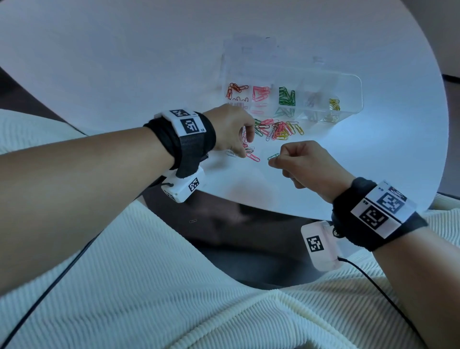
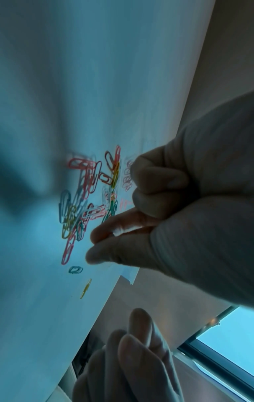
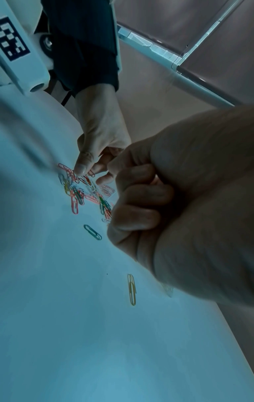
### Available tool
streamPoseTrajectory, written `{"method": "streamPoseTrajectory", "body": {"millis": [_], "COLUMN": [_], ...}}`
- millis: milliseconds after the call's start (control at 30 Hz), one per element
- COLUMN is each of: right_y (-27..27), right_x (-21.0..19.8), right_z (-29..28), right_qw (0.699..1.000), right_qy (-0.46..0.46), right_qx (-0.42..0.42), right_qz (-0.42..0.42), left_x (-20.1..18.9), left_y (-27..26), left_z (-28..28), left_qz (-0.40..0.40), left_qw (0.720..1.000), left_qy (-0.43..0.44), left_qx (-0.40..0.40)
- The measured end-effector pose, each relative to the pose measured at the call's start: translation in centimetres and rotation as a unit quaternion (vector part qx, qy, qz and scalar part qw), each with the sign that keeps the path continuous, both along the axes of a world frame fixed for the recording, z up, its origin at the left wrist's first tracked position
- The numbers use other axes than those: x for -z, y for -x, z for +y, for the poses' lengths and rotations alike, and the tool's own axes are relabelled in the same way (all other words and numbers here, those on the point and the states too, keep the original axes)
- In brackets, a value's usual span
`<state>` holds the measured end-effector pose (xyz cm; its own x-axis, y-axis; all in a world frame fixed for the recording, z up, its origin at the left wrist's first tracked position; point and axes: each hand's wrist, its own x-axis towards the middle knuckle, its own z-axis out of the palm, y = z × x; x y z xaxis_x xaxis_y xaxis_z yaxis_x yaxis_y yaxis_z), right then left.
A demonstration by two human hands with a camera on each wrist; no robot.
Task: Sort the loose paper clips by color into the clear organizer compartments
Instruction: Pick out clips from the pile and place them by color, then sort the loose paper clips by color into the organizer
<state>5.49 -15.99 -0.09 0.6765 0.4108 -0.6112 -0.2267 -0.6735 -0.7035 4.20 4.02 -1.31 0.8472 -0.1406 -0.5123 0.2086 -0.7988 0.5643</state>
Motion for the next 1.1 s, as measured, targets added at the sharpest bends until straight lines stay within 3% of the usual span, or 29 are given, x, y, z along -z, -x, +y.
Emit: {"method": "streamPoseTrajectory", "body": {"millis": [300,433,533,600,667,800,867,1000,1100], "right_y": [-0.1,-0.5,-1.0,-1.6,-2.1,-3.9,-5.1,-6.3,-6.8], "right_x": [0.0,0.0,0.2,0.5,0.5,-0.3,-0.8,-2.5,-2.8], "right_z": [0.0,0.1,0.2,0.5,1.3,4.7,6.7,10.3,11.6], "right_qw": [1.000,0.995,0.996,0.997,0.996,0.998,0.996,0.993,0.973], "right_qy": [0.012,-0.038,-0.024,0.044,0.085,0.014,-0.005,-0.021,-0.109], "right_qx": [0.017,0.084,0.064,0.012,-0.009,0.052,0.087,0.111,0.198], "right_qz": [-0.015,0.026,0.063,0.055,0.039,0.038,0.015,-0.026,0.039], "left_x": [-0.5,-0.7,-1.5,-2.1,-2.6,-3.3,-3.5,-3.1,-3.0], "left_y": [-0.4,-0.7,-1.3,-1.9,-2.5,-3.7,-3.9,-3.9,-4.0], "left_z": [0.0,-0.2,-0.4,-0.4,0.1,2.0,2.7,3.6,3.8], "left_qz": [-0.026,-0.016,0.029,0.055,0.060,0.086,0.101,0.098,0.094], "left_qw": [0.999,0.998,0.988,0.956,0.903,0.805,0.772,0.766,0.755], "left_qy": [0.023,0.037,0.101,0.201,0.295,0.392,0.410,0.385,0.387], "left_qx": [-0.039,-0.057,-0.111,-0.205,-0.306,-0.436,-0.475,-0.506,-0.522]}}
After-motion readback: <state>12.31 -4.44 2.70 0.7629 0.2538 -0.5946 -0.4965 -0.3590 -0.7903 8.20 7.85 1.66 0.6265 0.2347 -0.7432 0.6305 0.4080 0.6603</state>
